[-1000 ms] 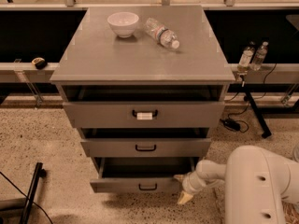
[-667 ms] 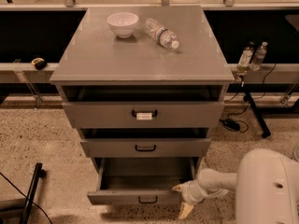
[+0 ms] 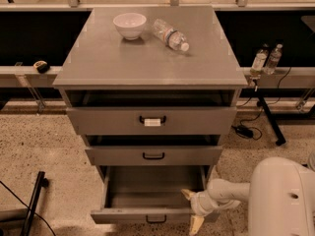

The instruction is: Open bottom drawer

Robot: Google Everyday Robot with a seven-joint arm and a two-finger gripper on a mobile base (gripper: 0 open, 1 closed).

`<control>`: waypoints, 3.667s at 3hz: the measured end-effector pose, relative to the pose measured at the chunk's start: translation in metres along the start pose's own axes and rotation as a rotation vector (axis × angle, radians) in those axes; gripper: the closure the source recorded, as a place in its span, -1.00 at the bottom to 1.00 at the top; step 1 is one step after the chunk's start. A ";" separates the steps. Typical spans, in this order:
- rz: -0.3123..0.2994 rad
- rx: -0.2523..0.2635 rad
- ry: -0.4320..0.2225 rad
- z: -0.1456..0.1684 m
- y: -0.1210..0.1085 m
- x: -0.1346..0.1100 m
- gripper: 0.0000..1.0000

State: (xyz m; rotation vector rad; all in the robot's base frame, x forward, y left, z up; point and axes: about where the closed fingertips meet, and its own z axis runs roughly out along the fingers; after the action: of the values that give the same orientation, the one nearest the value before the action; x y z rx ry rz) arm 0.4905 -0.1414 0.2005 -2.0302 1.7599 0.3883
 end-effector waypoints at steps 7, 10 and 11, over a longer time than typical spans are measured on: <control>-0.096 0.119 -0.032 -0.048 -0.096 -0.035 1.00; -0.044 0.007 -0.156 -0.001 -0.075 -0.023 1.00; -0.001 -0.066 -0.195 0.029 -0.060 0.002 1.00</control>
Offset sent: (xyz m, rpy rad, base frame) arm -0.0109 0.0627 0.1186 -0.2261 -0.1790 0.2468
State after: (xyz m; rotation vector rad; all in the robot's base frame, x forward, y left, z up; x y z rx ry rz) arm 0.5520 -0.1228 0.1821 -1.9639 1.6475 0.6301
